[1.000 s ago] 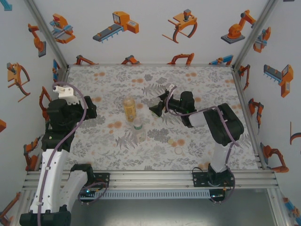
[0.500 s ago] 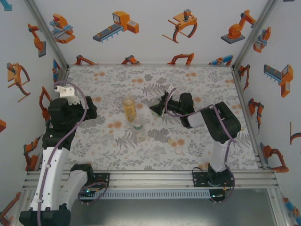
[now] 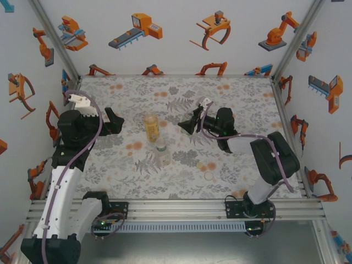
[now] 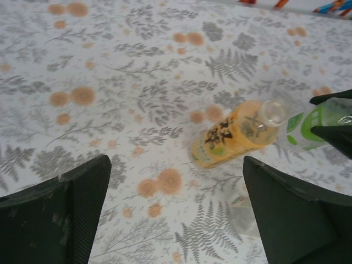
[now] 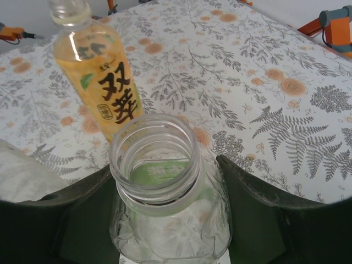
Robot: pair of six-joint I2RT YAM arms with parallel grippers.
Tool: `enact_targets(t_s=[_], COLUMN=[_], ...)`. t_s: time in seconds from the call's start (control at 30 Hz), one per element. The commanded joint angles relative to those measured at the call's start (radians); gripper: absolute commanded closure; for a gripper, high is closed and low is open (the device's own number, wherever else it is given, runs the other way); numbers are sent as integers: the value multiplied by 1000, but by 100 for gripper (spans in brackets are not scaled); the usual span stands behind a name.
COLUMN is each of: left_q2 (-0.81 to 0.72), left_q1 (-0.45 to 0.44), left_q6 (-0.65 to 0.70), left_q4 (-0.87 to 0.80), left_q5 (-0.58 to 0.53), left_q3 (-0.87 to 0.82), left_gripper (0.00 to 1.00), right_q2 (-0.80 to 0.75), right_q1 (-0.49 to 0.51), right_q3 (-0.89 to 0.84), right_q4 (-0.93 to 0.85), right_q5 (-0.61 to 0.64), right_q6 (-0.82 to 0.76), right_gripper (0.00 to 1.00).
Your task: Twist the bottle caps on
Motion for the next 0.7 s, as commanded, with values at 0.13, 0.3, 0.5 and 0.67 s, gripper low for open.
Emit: enact_targets(t_s=[0.13,0.3,0.5,0.67], left_q2=[45,108,202,271], left_q1=[-63,-133,-238,-318], left_q6=[-129,-169,-230,-259], left_q4=[267,433,665,843], left_q5=[193,297,380,459], left_q3=[51,45,40,53], left_gripper=[3,3,3,3], right_q2=[-196,-304,-419,-483], right_q1=[-31,-32,-32,-33], right_q3=[-15,86,185,296], right_q4=[-253,-551,-748,-876], right_q5=[-9,14,0,16], right_q6=[40,10,5,83], right_gripper=[60,64,67,73])
